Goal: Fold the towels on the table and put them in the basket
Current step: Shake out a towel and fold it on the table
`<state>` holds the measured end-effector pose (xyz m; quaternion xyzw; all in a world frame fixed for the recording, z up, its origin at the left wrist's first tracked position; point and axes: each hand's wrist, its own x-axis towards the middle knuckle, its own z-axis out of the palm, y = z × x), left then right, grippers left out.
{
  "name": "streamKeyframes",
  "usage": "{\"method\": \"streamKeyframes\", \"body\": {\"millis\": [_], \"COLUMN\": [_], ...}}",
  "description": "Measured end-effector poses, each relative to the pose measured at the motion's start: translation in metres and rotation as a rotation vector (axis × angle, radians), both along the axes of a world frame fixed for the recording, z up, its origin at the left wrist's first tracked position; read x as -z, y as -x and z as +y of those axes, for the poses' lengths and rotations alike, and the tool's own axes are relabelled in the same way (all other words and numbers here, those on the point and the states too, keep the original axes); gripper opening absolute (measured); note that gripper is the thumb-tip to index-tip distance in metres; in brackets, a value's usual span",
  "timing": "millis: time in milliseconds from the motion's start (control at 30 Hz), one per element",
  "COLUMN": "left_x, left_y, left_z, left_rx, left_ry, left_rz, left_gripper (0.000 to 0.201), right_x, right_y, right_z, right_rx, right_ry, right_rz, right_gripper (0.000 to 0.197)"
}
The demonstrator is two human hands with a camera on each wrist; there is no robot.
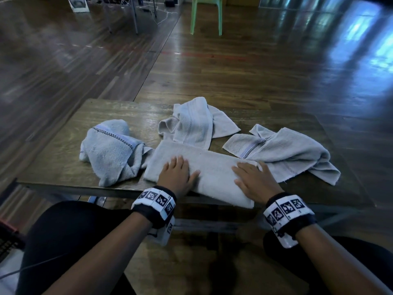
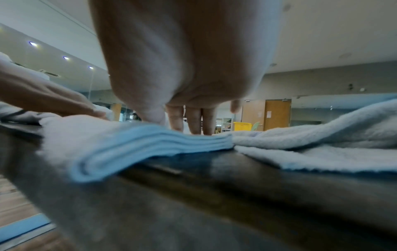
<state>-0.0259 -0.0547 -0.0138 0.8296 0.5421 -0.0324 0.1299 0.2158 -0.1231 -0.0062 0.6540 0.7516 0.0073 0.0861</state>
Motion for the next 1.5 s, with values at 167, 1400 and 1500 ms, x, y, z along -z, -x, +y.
{"method": "streamKeyframes", "body": {"millis": [167,1400,1500], "left_x": [0.002,0.036,0.035], "left_y": [0.002,-0.082,-0.081], "left_z": [0.012,-0.073,-0.074], "left_rx": [0.005,0.480,0.476], "left_ry": [-0.062,-0.427,-0.426], "left_rz": [0.091,-0.412,-0.413], "left_gripper": [0.071,0.027,0.028], "right_x": [-0.018,-0.024,-0.024], "right_y": [-0.030,-0.056,-0.054], "right_z": [0.019,0.054,0.055], "right_rx": [0.100,0.078,0.086], "right_ry": [0.068,0.142,0.140], "right_rz": [0.009,0.089,0.115], "right_gripper": [0.044,0.036,0.029]}}
